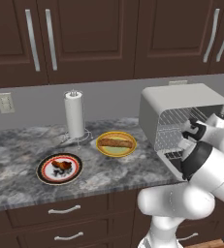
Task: Open the toaster oven door. Place the baguette on the bottom rack in the toaster oven and place the chicken drumstick on the top rack.
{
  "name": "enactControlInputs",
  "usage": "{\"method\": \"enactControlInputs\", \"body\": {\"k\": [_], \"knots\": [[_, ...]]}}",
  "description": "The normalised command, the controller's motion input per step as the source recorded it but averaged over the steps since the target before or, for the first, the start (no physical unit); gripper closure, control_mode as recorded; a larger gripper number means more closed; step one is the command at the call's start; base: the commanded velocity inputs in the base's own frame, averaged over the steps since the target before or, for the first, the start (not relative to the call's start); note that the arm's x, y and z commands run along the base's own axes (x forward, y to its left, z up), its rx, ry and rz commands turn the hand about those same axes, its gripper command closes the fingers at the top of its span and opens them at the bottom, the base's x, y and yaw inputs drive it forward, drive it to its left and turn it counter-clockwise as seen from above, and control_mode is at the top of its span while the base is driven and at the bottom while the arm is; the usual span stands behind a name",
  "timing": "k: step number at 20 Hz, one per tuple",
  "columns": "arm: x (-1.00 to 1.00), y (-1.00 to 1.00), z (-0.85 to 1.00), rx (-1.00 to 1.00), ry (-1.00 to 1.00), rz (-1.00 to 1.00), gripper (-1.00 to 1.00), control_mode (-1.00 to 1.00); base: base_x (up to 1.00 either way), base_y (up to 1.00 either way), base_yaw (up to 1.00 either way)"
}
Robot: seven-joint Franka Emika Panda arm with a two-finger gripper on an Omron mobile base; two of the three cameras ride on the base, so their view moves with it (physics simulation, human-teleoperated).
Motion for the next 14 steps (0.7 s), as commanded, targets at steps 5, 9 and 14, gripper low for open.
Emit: {"method": "enactControlInputs", "body": {"k": [5, 9, 14], "knots": [[-0.81, -0.05, -0.44, -0.03, 0.03, 0.07, 1.0, -1.0, 0.0, 0.0, 0.0], [-0.84, -0.01, -0.49, -0.09, 0.07, 0.08, 1.0, -1.0, 0.0, 0.0, 0.0], [-0.79, 0.0, -0.52, -0.16, 0.14, 0.08, 1.0, -1.0, 0.0, 0.0, 0.0]]}}
